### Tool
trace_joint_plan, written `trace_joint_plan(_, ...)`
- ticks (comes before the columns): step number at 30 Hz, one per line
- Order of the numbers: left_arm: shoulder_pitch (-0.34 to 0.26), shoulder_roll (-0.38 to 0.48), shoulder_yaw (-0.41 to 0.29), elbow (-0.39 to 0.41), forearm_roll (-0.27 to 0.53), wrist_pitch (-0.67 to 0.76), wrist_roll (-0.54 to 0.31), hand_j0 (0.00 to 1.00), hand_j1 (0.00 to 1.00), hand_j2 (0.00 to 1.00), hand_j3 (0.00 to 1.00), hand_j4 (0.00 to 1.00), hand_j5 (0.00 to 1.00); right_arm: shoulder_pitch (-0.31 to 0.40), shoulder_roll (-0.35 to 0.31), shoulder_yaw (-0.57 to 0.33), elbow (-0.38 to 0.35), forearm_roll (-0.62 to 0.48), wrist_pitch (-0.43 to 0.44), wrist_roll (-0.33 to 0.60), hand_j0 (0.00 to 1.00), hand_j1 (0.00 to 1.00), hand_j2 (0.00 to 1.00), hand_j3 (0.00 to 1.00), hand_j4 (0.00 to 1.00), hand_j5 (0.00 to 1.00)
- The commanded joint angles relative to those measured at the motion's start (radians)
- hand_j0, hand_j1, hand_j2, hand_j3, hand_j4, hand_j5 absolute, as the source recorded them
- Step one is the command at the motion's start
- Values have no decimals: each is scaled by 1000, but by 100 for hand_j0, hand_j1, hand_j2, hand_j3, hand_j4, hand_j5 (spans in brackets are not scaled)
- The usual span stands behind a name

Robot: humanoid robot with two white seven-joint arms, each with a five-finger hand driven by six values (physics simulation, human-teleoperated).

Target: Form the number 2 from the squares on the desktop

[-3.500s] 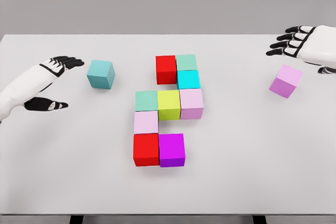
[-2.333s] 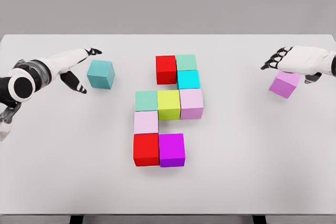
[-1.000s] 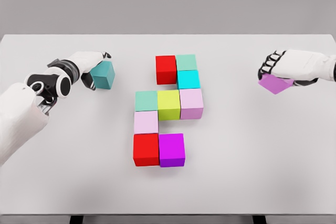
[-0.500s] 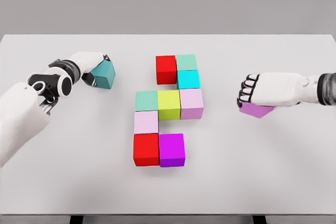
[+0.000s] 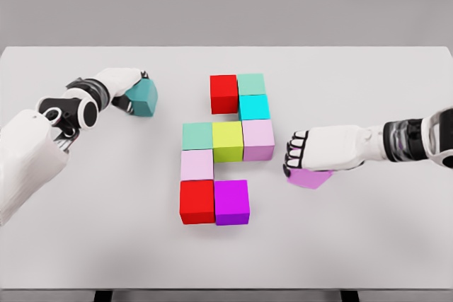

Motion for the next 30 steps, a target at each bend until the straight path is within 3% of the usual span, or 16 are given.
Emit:
trace_joint_plan(1, 0, -13, 7, -1, 4, 3, 1, 37, 37, 37, 37, 37, 37, -3, 2, 5, 0, -43, 2, 0, 41, 41, 41, 41, 41, 41)
trace_joint_plan(8, 0, -59, 62, -5, 1, 20, 1, 34, 34, 34, 34, 34, 34, -20, 2, 31, 0, -68, 2, 0, 41, 41, 41, 41, 41, 41)
trace_joint_plan(14, -2, -70, 65, -14, 7, 101, 1, 33, 33, 33, 33, 33, 33, -40, 22, 84, -2, -78, 2, 0, 40, 40, 40, 40, 40, 40)
trace_joint_plan(23, -6, -74, 64, -59, 155, 156, 1, 33, 33, 33, 33, 33, 33, -61, 61, 132, -2, -88, 2, 0, 41, 41, 41, 41, 41, 41)
trace_joint_plan(30, -9, -79, 62, -59, 155, 156, 1, 33, 33, 33, 33, 33, 33, -71, 73, 149, -2, -89, 2, 0, 41, 41, 41, 41, 41, 41)
